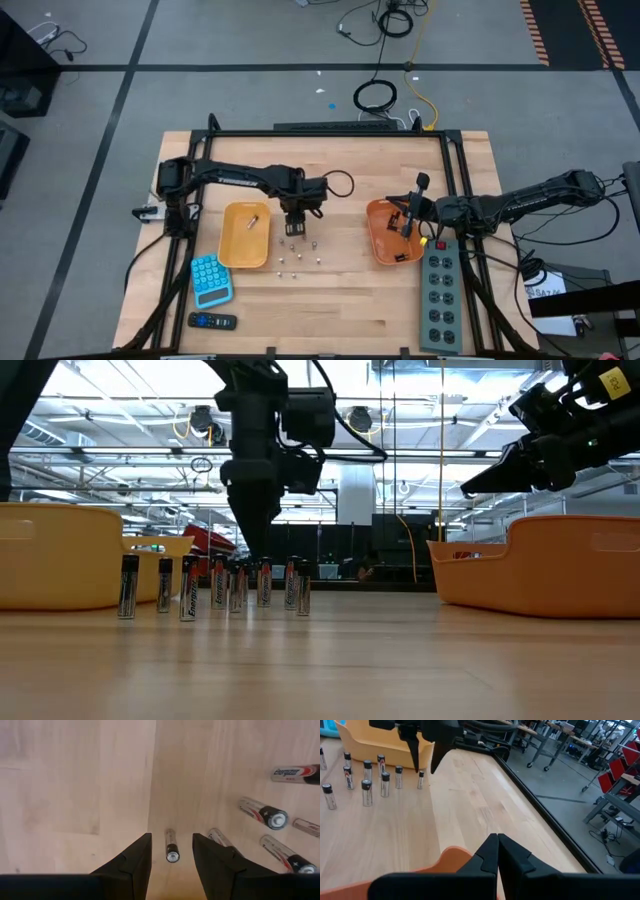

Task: Sort batteries
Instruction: Put the silver battery into the yellow bin

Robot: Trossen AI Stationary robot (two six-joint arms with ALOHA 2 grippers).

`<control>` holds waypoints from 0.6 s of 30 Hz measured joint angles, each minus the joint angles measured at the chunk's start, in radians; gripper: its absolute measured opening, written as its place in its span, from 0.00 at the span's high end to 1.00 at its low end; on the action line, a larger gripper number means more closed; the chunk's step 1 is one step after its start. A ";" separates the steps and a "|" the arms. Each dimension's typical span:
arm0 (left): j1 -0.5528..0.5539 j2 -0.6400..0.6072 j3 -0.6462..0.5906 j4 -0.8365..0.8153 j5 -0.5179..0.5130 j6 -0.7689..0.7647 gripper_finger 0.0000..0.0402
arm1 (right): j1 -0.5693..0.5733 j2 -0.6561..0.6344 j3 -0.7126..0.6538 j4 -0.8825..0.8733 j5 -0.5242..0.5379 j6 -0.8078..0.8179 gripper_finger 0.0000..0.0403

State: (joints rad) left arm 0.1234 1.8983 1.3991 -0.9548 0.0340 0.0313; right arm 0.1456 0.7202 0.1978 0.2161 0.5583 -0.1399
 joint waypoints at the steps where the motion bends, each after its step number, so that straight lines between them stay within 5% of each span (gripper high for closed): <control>1: 0.000 0.005 0.000 0.000 0.006 0.001 0.62 | -0.003 0.000 0.000 -0.002 0.000 0.002 1.00; 18: 0.002 0.106 0.000 -0.027 0.010 0.038 0.56 | -0.020 0.000 0.000 -0.020 -0.005 0.024 1.00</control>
State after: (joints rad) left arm 0.1249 2.0043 1.3991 -0.9815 0.0437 0.0689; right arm 0.1253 0.7200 0.1978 0.1958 0.5529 -0.1162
